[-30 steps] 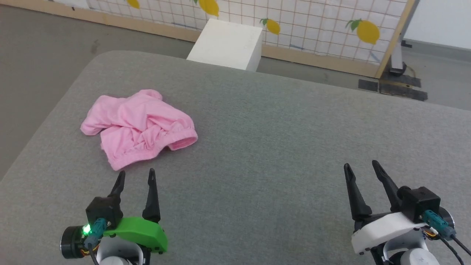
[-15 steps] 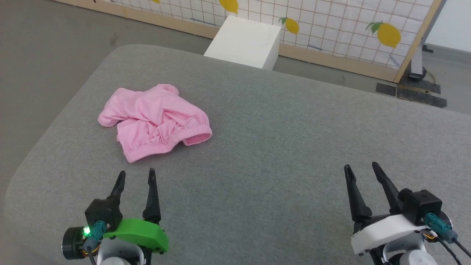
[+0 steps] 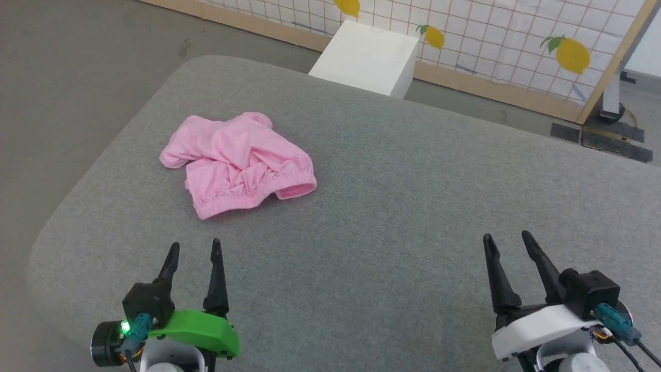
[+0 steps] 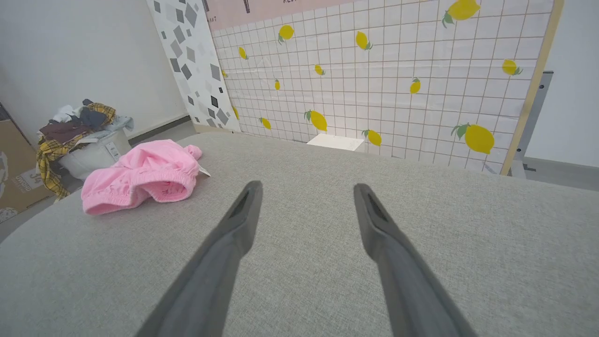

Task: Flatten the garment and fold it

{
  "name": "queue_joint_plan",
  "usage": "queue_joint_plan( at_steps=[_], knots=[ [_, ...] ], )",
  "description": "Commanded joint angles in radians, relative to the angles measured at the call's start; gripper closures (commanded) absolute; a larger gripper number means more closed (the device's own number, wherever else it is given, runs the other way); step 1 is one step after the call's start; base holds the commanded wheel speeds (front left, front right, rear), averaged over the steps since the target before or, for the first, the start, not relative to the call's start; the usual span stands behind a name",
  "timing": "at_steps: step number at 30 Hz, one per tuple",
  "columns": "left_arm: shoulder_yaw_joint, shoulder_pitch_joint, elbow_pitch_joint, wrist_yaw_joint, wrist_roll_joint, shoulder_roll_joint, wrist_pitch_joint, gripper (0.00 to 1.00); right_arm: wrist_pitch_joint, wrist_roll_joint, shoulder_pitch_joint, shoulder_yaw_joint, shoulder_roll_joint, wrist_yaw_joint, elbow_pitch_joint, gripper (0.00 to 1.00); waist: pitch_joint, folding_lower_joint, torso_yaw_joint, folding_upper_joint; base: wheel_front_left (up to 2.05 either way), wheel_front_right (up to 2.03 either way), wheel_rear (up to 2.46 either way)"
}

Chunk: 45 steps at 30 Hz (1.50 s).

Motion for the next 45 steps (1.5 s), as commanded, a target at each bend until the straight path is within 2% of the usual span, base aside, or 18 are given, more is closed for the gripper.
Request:
queue_joint_plan(
  at_steps=[1,15,26,36,41,44,45],
  knots=[
    [-0.001,0.002,0.005,0.004,-0.004,-0.004,-0.012,0.0,-0.013,-0.006,0.013,0.001,0.0,-0.001,0.006,0.0,0.001,0.0,0.008,0.0061,0.0,0.0,0.0],
    [-0.004,0.0,0.035,0.001,-0.002,-0.005,-0.041,0.0,-0.041,-0.023,0.017,0.008,0.0,-0.001,0.026,0.0,0.003,0.0,0.057,0.007,0.0,0.0,0.0],
    [-0.013,-0.012,0.057,-0.003,0.044,0.01,-0.064,0.0,-0.064,-0.013,0.021,0.01,0.001,-0.001,0.047,0.0,0.005,0.0,0.095,0.0077,0.0,0.0,0.0],
    [-0.007,-0.019,0.064,-0.004,0.057,0.015,-0.065,0.0,-0.066,-0.008,0.023,0.015,0.001,-0.001,0.049,0.0,0.004,0.0,0.094,0.0077,0.0,0.0,0.0],
    [-0.001,-0.056,0.12,-0.043,0.024,0.033,-0.048,0.0,-0.066,-0.006,0.02,0.022,0.001,-0.001,0.053,0.0,0.01,0.0,0.083,0.0077,0.0,0.0,0.0],
    [0.016,-0.187,0.177,-0.083,-0.036,0.069,0.045,0.0,-0.066,-0.023,0.001,0.028,0.001,-0.001,0.051,0.0,0.045,0.0,0.054,0.0077,0.0,0.0,0.0],
    [0.029,-0.28,0.21,-0.1,-0.079,0.088,0.1,0.0,-0.065,-0.039,-0.014,0.03,0.001,-0.001,0.051,0.0,0.074,0.0,0.032,0.0077,0.0,0.0,0.0]
  ],
)
